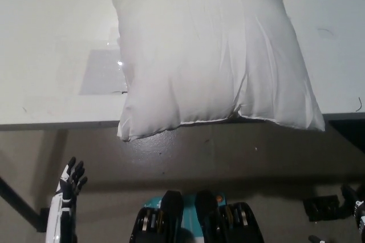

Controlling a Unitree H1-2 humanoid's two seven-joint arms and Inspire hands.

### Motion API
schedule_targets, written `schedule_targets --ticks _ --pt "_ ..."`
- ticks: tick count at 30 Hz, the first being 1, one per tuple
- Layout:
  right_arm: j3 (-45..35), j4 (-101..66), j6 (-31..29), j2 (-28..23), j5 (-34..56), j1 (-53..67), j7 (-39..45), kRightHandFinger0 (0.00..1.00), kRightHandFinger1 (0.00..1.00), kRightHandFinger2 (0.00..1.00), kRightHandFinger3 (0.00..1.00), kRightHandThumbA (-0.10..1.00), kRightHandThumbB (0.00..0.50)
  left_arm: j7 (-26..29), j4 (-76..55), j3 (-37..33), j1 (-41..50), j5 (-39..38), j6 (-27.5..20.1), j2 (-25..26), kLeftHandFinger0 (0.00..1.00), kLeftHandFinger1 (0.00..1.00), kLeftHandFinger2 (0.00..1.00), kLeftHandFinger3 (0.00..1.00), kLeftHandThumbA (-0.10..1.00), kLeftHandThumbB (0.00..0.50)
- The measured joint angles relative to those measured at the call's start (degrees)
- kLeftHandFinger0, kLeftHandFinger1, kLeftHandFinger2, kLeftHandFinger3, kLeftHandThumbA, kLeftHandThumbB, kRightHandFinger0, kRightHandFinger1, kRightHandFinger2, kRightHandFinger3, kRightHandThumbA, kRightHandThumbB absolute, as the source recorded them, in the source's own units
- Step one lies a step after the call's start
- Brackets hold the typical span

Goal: The robot uses both hands to lift the pillow and then drops it on the table

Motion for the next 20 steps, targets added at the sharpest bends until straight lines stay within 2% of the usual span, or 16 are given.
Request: schedule_targets --ticks 2,6,9,11,16,17,20 --pt "0.1 0.0 0.0 0.0 0.5 -0.2 0.2 1.0 1.0 1.0 1.0 1.0 0.204 0.0 0.0 -0.1 0.0 0.0 -0.2 0.1 1.0 1.0 1.0 1.0 1.0 0.273" --pt "0.1 0.1 0.0 -0.3 1.3 -1.2 0.7 1.0 1.0 1.0 1.0 1.0 0.193 0.0 0.0 -0.2 -0.2 -0.1 -0.4 0.2 1.0 1.0 1.0 1.0 1.0 0.251" --pt "0.1 0.1 0.0 -0.4 1.9 -1.8 1.0 1.0 1.0 1.0 1.0 1.0 0.234 -0.2 0.0 -0.2 -0.4 -0.3 -0.4 0.3 1.0 1.0 1.0 1.0 1.0 0.21" --pt "0.3 0.1 0.0 -0.4 2.0 -1.9 1.2 1.0 1.0 1.0 1.0 1.0 0.215 -0.2 0.1 -0.2 -0.6 -0.3 -0.6 0.5 1.0 1.0 1.0 1.0 1.0 0.215" --pt "0.4 0.5 0.0 -0.4 2.0 -1.7 1.2 1.0 1.0 1.0 1.0 1.0 0.221 -0.2 1.4 0.0 -0.8 -0.7 -1.1 1.0 1.0 1.0 1.0 1.0 1.0 0.212" --pt "0.4 0.8 0.0 -0.4 2.0 -1.7 1.2 1.0 1.0 1.0 1.0 1.0 0.238 -0.2 2.0 0.0 -0.9 -0.8 -1.2 1.0 1.0 1.0 1.0 1.0 1.0 0.213" --pt "0.4 1.4 0.0 -0.3 1.9 -1.7 1.2 1.0 1.0 1.0 1.0 1.0 0.237 -0.2 3.2 0.1 -1.2 -0.9 -1.6 1.2 1.0 1.0 1.0 1.0 1.0 0.237"
